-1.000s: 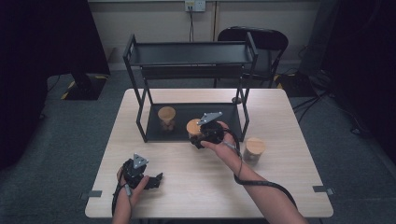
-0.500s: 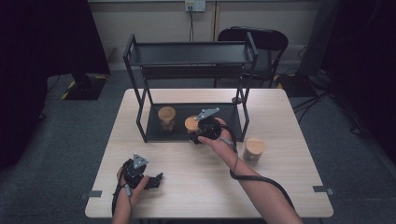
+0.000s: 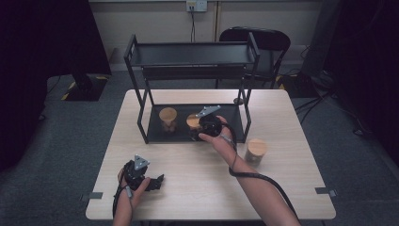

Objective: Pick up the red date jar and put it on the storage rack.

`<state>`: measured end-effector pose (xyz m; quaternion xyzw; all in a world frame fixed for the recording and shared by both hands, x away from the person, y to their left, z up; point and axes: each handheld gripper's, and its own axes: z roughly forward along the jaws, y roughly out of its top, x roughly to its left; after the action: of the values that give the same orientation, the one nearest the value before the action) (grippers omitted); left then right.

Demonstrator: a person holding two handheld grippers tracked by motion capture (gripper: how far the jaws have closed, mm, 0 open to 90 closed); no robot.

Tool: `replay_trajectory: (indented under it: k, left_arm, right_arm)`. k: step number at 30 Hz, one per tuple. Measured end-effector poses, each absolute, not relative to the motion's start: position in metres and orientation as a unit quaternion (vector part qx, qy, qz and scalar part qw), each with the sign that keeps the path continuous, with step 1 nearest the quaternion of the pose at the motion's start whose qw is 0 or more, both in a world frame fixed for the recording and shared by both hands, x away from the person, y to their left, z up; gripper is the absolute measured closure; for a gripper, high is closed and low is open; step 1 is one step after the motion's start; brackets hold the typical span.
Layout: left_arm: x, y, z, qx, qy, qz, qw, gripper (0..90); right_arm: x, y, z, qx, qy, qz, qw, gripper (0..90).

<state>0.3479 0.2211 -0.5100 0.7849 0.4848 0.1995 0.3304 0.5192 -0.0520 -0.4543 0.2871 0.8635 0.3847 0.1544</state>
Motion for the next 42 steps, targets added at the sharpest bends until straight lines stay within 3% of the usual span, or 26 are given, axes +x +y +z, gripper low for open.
replay_trajectory:
  k: [42]
  left_arm:
    - [0.348, 0.222, -0.51, 0.786, 0.483, 0.199, 0.33, 0.2]
  right_arm:
    - [0.545, -0.035, -0.473, 0.311, 0.85, 0.395, 0.16, 25.0]
